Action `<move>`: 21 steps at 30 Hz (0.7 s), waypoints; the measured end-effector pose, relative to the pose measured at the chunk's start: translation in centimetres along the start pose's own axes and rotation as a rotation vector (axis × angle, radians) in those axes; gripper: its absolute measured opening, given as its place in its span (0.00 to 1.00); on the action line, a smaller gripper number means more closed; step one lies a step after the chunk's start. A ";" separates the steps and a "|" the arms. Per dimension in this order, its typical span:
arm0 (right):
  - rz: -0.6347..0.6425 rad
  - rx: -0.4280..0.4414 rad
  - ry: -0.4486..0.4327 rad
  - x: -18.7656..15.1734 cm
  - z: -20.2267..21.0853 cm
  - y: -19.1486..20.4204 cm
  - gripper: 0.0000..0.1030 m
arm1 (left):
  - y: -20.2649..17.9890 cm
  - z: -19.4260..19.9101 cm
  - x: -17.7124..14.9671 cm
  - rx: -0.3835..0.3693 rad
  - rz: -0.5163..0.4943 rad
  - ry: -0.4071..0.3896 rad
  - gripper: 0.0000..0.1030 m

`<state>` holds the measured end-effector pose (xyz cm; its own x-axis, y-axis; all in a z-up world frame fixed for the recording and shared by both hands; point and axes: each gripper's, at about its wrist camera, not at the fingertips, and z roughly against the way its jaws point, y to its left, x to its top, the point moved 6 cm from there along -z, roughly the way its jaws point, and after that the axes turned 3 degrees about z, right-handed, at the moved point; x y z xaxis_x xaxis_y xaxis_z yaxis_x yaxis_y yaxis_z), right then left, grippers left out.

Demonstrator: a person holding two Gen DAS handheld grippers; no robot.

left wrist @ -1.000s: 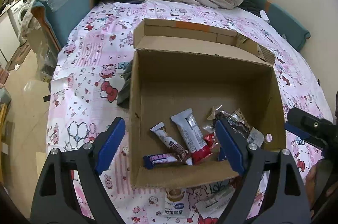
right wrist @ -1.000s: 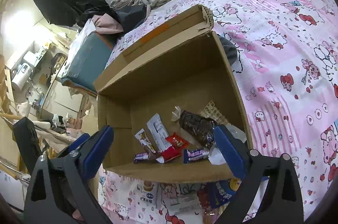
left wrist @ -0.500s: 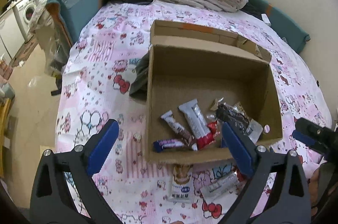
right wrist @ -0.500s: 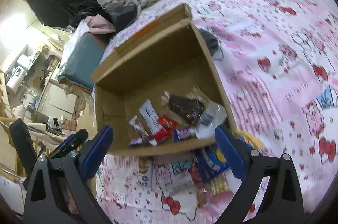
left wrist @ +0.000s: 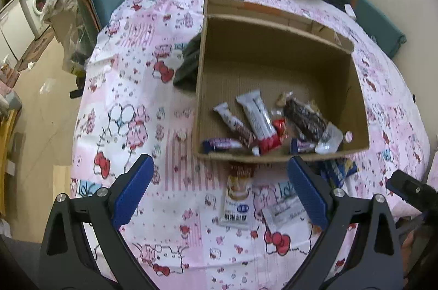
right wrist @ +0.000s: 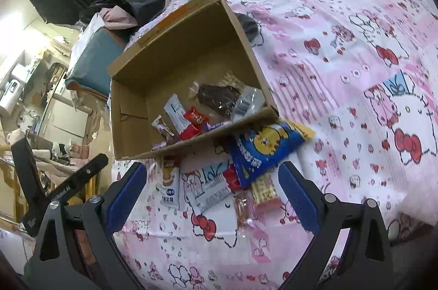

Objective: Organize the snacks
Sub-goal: 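Withdraw both grippers from the box toward the remaining snacks, then grasp the FOOD rice-cake packet with the left gripper while the right gripper grasps the blue chip bag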

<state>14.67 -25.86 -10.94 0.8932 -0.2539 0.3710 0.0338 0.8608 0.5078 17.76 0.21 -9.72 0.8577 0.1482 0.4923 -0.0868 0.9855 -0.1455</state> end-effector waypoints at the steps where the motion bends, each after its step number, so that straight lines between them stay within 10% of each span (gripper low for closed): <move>1: -0.002 -0.004 0.004 -0.2 0.0 0.0 0.96 | -0.1 -0.1 -0.4 0.005 -0.008 0.009 0.94; 9: 0.026 -0.035 0.070 -1.6 -1.2 0.2 0.96 | -0.4 -0.3 -2.4 0.030 -0.083 0.051 0.94; 21: -0.170 -0.086 0.075 -1.7 -2.0 -3.6 0.96 | 1.8 -4.4 -3.5 0.017 0.083 0.190 0.90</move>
<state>13.90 -27.68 -14.94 0.9020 -0.3682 0.2255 0.2222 0.8436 0.4888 16.80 1.13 -15.48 0.9271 0.2126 0.3086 -0.1684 0.9720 -0.1637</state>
